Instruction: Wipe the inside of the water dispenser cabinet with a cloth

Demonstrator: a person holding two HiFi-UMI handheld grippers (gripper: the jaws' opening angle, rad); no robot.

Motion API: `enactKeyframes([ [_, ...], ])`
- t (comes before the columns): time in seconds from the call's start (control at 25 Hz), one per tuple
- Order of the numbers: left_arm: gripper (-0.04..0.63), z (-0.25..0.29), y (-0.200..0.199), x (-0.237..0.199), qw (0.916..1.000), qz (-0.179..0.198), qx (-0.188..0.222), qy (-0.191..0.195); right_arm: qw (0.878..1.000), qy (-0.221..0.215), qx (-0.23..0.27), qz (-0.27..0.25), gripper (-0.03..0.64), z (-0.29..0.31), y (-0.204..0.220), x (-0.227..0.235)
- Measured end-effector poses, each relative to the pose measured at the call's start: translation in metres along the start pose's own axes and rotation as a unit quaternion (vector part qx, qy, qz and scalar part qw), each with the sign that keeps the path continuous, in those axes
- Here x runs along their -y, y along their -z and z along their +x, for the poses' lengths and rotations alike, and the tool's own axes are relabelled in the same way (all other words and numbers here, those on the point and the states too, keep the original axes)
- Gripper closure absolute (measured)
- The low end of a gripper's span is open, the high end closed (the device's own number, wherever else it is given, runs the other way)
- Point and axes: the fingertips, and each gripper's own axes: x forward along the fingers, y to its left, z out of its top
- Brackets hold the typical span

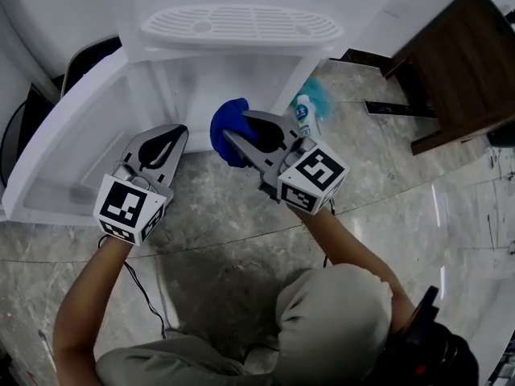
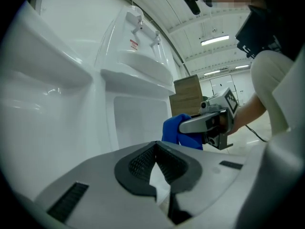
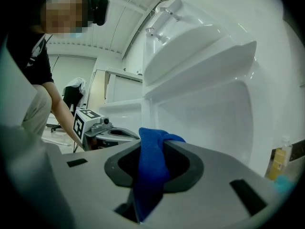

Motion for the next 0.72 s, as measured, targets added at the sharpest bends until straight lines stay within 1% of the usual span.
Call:
enactKeyframes([
  [0.2, 0.589, -0.0036, -0.0017, -0.0074, 0.9999, -0.007, 0.002, -0.015, 1.000, -0.021, 0.001, 0.001, 0.538, 0.0063, 0.0024, -0.0123],
  [0.6, 0.589, 0.0006, -0.0007, -0.0040, 0.9999, -0.004, -0.001, -0.009, 1.000, -0.012, 0.001, 0.008, 0.538, 0.0037, 0.0063, -0.0087],
  [0.72, 0.589, -0.0011, -0.0002, -0.0073, 0.9999, -0.004, -0.003, -0.015, 1.000, -0.011, 0.005, 0.011, 0.538, 0.0059, 0.0053, -0.0076],
])
